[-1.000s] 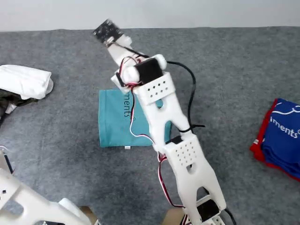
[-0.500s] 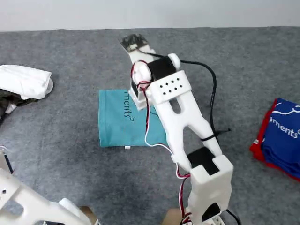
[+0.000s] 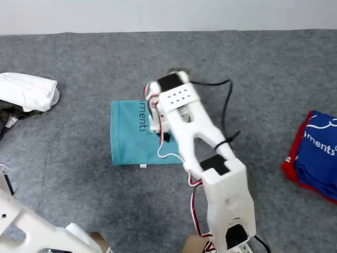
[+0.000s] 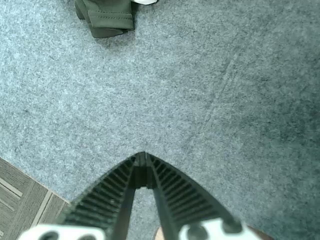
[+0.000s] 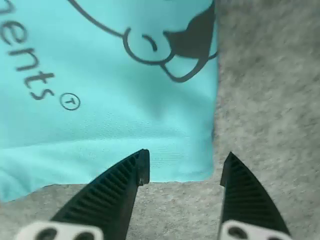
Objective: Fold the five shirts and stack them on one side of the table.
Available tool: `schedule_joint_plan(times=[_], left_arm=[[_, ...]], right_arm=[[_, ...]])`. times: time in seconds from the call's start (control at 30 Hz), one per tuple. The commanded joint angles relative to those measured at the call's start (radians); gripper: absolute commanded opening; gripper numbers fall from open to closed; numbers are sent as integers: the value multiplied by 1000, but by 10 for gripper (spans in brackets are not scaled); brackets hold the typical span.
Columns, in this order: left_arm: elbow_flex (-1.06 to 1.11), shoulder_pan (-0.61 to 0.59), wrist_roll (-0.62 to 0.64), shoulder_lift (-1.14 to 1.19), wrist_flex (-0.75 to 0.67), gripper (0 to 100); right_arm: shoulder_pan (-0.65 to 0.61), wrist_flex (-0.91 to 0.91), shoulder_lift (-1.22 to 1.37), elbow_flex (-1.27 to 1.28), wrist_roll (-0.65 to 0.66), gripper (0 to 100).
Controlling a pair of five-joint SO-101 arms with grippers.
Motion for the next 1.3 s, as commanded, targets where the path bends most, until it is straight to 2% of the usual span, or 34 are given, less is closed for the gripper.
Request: schedule_joint_plan(times=[0.0,0.23,0.4,0.9,1.07,1.27], left_arm=[[-25,6,-3,-12,15,3],[44,6,-6,-12,12,3],[47,6,-6,-14,-15,3],[44,5,-6,-20,-9,3],[44,3,-6,-20,-9,3],[44,5,-6,-20,-9,3]], right_arm=[[-8,8,8,-11,-21,241],[-5,-21,5,-18,8,247],[10,15,5,-21,5,348],[22,-102,97,-20,11,349],[22,-104,170,-23,12,307],[22,-104,213,-23,14,204]])
